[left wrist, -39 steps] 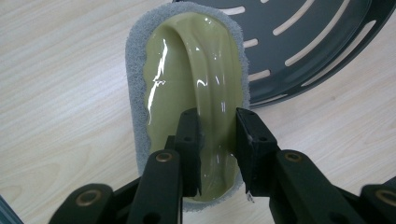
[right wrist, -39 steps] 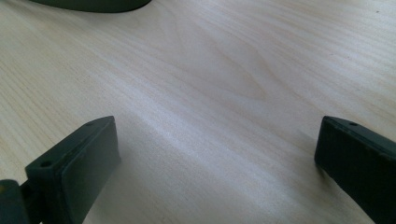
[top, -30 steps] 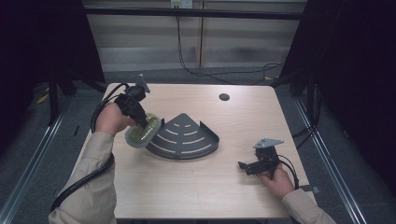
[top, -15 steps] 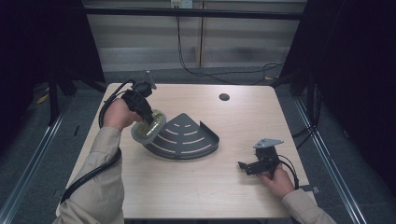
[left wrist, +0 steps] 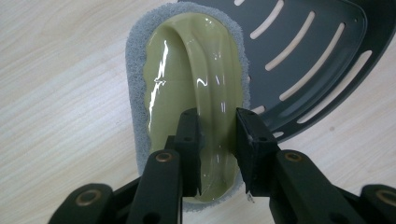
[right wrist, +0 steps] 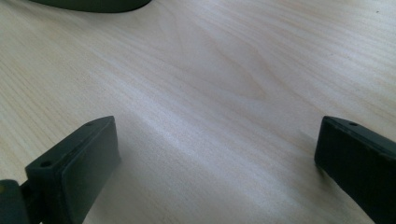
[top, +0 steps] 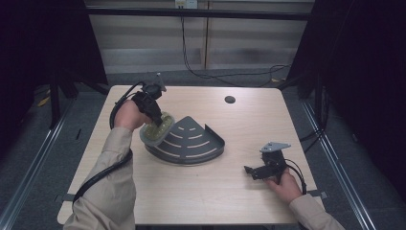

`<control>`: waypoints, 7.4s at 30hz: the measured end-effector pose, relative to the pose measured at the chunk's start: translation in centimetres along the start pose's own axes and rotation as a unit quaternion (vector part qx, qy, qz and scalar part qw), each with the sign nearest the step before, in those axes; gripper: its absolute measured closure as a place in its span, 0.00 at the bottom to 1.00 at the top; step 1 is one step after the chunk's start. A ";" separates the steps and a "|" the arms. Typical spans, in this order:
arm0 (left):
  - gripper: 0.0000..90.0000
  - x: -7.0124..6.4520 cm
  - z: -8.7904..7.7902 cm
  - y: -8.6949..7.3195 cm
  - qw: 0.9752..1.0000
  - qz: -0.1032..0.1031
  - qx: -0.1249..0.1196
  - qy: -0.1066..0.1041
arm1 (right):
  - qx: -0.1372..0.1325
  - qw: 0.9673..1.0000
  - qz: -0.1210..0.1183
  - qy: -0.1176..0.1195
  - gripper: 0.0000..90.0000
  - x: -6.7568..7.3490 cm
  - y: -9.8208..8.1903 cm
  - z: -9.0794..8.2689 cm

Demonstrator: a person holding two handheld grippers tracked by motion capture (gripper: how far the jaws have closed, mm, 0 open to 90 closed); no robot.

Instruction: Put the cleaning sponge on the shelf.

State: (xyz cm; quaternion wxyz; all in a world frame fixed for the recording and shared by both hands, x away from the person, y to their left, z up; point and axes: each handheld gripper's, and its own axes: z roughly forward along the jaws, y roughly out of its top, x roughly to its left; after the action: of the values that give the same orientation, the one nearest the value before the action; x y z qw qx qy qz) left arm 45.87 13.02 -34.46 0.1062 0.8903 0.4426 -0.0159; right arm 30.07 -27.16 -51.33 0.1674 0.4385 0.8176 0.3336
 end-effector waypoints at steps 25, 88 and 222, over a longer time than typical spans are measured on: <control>0.80 -0.2 1.9 1.4 1.000 0.010 -0.001 0.007 | 0.000 1.000 0.000 0.000 0.00 0.0 0.0 0.0; 0.79 -0.6 7.2 1.1 0.999 0.024 0.017 -0.026 | 0.001 1.000 0.001 0.000 0.00 0.0 0.0 0.0; 0.25 3.0 8.9 -17.1 0.995 -0.019 -0.089 0.027 | 0.002 1.000 0.002 0.000 0.00 0.0 0.0 0.0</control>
State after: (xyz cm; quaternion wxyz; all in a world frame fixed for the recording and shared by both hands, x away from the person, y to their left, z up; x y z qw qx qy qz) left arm 34.78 23.53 -46.54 0.1732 0.8685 0.4622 0.0454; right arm 30.05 -27.13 -51.32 0.1656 0.4403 0.8174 0.3324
